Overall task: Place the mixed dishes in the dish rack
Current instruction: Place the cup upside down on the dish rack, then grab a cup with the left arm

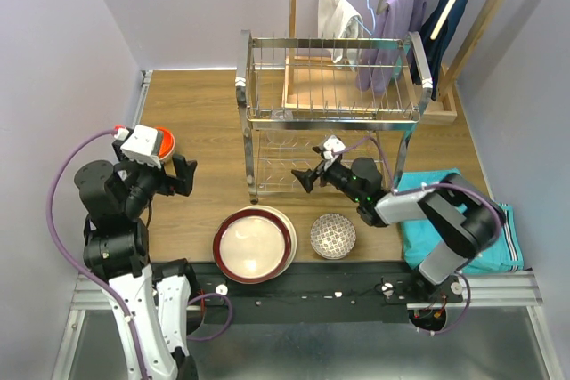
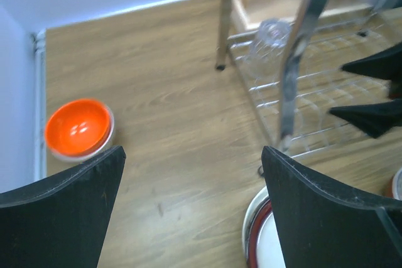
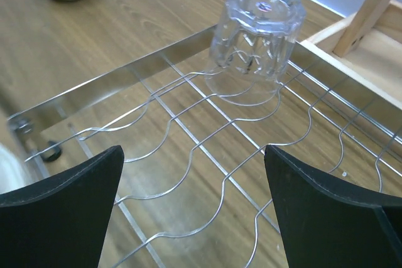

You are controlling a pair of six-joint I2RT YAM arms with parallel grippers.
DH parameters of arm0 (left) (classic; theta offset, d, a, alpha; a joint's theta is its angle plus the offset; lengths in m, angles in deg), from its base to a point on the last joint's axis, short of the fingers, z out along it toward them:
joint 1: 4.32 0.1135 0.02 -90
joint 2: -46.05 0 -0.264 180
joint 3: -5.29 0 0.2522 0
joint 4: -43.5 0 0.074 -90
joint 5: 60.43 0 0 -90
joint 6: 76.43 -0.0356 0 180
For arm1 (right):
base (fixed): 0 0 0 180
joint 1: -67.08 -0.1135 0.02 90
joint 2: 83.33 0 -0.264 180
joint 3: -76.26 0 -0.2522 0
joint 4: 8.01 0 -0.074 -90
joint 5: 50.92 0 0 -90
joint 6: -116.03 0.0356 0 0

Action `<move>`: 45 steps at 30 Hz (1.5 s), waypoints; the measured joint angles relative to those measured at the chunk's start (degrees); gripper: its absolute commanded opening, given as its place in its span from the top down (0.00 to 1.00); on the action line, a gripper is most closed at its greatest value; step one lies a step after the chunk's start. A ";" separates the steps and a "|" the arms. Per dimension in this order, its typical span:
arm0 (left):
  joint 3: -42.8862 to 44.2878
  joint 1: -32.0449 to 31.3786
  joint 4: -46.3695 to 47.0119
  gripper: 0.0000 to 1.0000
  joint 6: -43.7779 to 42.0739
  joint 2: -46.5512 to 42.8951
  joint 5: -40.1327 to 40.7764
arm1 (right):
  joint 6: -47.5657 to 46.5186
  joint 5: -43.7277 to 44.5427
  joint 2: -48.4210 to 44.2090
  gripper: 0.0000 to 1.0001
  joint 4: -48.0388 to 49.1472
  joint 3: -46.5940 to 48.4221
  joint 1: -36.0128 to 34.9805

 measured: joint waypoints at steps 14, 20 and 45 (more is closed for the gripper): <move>0.42 0.07 -31.19 0.12 -20.28 11.13 29.75 | -9.18 2.01 -32.20 0.00 -30.40 -4.55 -17.03; -8.13 0.07 -33.46 0.19 -25.81 7.74 40.54 | -7.63 2.16 -36.11 0.00 -48.09 -1.25 -18.88; -20.39 7.72 -14.75 0.82 -29.16 24.11 47.56 | -4.09 4.07 -36.89 0.00 -71.54 10.58 -20.33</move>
